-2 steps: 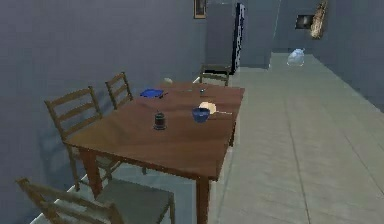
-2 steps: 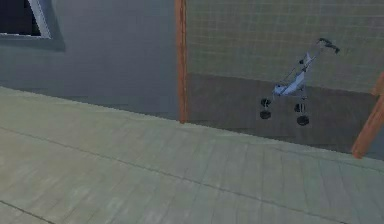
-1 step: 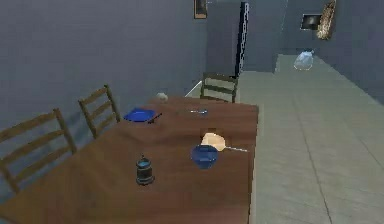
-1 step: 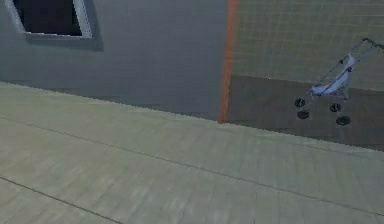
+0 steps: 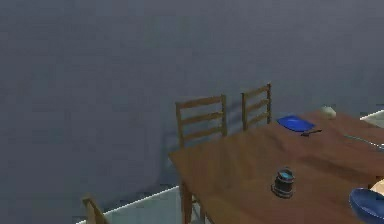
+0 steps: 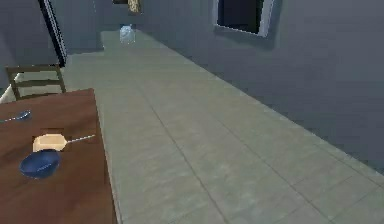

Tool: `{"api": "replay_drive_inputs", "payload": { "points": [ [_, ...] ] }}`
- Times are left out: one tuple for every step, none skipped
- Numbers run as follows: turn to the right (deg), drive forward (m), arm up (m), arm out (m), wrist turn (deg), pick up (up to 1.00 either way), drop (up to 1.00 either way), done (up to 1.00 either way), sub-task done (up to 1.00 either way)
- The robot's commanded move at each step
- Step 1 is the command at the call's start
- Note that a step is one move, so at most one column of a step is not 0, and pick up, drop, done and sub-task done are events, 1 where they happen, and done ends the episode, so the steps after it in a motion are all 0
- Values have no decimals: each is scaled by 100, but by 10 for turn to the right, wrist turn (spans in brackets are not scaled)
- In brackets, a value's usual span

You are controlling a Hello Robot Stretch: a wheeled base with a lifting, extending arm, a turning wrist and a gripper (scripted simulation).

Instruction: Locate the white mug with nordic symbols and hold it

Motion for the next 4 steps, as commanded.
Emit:
{"api": "replay_drive_inputs", "payload": {
  "points": [
    [-450, 0, 0, 0, 0, 0, 0, 0, 0],
    [-150, 0, 0, 0, 0, 0, 0, 0, 0],
    [0, 0, 50, 0, 0, 0, 0, 0, 0],
    [0, 0, 34, 0, 0, 0, 0, 0, 0]
  ]
}}
